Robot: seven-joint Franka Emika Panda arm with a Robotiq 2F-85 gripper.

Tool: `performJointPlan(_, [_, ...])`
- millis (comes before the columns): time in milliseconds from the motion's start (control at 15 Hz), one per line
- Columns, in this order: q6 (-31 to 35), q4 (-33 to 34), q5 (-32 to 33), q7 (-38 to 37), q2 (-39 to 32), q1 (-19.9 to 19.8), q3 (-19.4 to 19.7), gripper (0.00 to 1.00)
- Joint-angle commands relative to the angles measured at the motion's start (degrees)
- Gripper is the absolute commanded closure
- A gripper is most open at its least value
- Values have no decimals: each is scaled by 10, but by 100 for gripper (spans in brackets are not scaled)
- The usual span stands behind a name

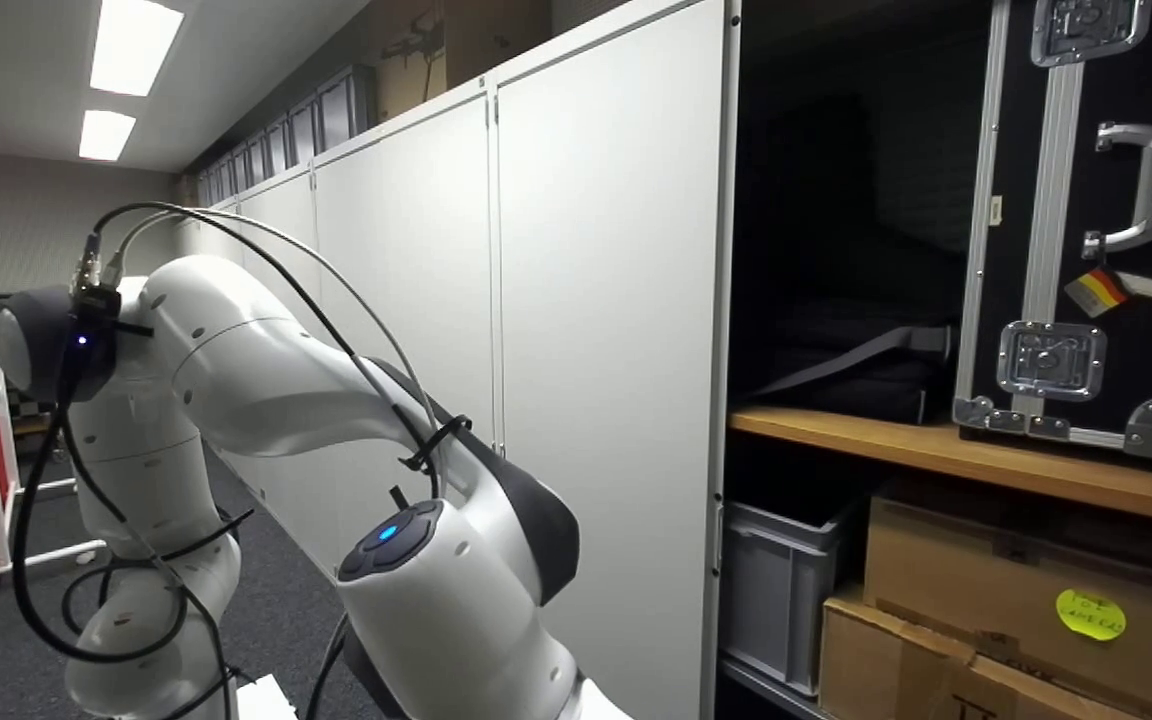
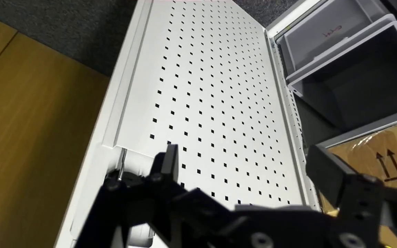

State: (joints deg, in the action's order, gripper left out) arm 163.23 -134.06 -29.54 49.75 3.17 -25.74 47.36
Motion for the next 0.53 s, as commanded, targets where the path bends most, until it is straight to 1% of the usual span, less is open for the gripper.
performJointPlan(0, [23, 15, -126, 110, -24, 19, 14, 0])
performJointPlan(200, [9, 47, -248, 198, -60, 11, 13, 0])
performJointPlan(467, [-46, 113, -384, 298, -133, -23, 6, 0])
